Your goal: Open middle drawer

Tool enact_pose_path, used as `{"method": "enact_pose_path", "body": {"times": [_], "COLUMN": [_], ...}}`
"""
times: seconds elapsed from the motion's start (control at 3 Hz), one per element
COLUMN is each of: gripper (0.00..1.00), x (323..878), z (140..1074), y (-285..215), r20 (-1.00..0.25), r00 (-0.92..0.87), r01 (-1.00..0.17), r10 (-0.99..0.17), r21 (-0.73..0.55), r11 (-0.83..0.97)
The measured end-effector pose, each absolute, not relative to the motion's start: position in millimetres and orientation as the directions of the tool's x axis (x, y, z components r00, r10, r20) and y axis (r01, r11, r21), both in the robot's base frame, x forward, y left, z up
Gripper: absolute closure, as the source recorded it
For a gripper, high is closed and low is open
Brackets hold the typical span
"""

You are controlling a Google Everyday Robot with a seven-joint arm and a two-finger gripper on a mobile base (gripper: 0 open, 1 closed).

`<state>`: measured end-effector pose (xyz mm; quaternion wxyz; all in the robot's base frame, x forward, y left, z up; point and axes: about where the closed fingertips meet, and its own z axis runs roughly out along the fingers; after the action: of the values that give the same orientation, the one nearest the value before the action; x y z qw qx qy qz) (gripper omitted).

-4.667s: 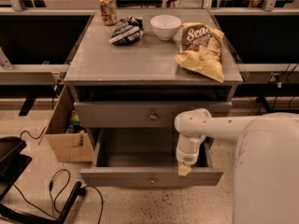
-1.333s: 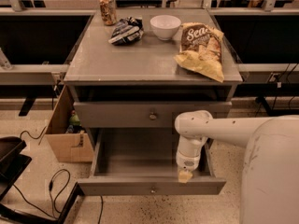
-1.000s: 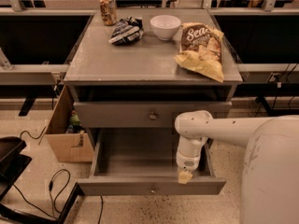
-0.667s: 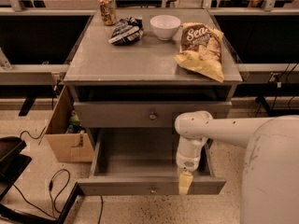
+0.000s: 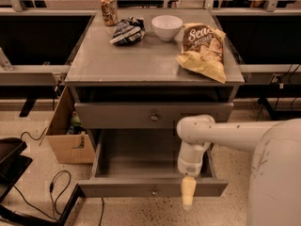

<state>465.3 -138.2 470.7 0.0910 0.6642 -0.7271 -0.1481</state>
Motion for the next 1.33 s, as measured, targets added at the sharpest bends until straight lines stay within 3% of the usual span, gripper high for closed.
{"method": "enact_pose_path", "body": {"times": [0.33,1.33], "gripper": [0.26,0.95], "x": [436.8,437.1], "z": [446.8,454.5], "y": [-139.0,-135.5], "r20": [-0.084,-0.083], "r00": [-0.133,-0.139], "r01": [-0.912,-0.909], "r10": [-0.987,-0.987], "r21": [0.401,0.405], "r11": [0.089,0.094]}}
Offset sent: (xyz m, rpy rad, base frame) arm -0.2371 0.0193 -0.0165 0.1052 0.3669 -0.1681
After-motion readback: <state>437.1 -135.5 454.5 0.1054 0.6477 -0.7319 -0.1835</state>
